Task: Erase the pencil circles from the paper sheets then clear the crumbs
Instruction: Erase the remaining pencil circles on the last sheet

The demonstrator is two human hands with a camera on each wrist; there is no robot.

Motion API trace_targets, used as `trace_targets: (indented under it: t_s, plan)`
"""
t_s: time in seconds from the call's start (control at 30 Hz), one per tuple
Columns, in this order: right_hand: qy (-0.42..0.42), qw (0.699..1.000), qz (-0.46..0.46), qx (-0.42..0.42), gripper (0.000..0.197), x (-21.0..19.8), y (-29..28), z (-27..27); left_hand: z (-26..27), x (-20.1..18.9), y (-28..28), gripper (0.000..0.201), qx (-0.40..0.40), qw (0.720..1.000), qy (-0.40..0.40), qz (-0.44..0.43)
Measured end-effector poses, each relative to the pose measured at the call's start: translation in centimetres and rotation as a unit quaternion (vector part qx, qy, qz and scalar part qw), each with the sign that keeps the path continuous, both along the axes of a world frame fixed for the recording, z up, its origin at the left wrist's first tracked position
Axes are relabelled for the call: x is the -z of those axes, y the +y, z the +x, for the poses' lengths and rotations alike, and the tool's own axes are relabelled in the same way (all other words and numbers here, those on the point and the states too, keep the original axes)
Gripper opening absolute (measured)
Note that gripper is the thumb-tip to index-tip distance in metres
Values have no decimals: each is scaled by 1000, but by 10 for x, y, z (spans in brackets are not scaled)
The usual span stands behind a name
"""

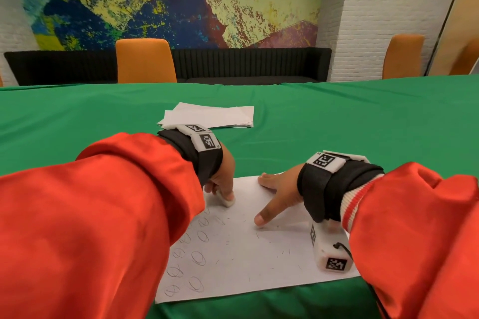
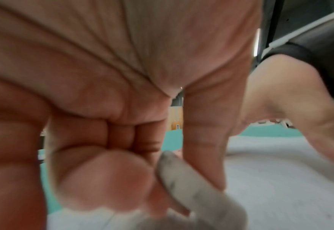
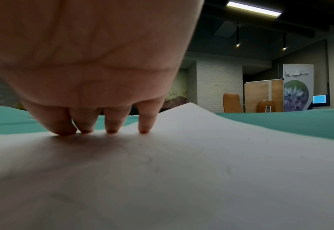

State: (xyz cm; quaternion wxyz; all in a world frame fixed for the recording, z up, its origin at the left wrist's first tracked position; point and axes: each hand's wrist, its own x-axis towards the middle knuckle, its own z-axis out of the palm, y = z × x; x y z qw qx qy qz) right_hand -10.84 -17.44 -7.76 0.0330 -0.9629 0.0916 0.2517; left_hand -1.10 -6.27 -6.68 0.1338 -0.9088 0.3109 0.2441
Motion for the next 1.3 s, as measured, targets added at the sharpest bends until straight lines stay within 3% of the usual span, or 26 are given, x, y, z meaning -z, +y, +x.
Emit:
trace_targets:
  t_s: [0.17,0.27,0.43,0.73,0.97,1.3]
  plan:
    - [-2,1000,1,-1,102,0,-1,-1,3,-5,9,41,-19,999,-19,32]
    - [-4,1000,0,0,102,0,-1,-1,5,-6,11,30,-18,999,-31,26]
    - [-1,1000,-6,1,102,0,0,0,-5,-1,2,42,23,1000,1,10]
    - [-2,1000,-1,2,100,-1,1,-2,-10,-10,15,42,34,993,-77,80]
    - [-1,1000,-5,3,100,0,1,0,-21,-5,6,42,70,995,-59,48]
    - [-1,1000,2,8,100,-1,1,-2,-18,-12,17,39,29,994,-68,75]
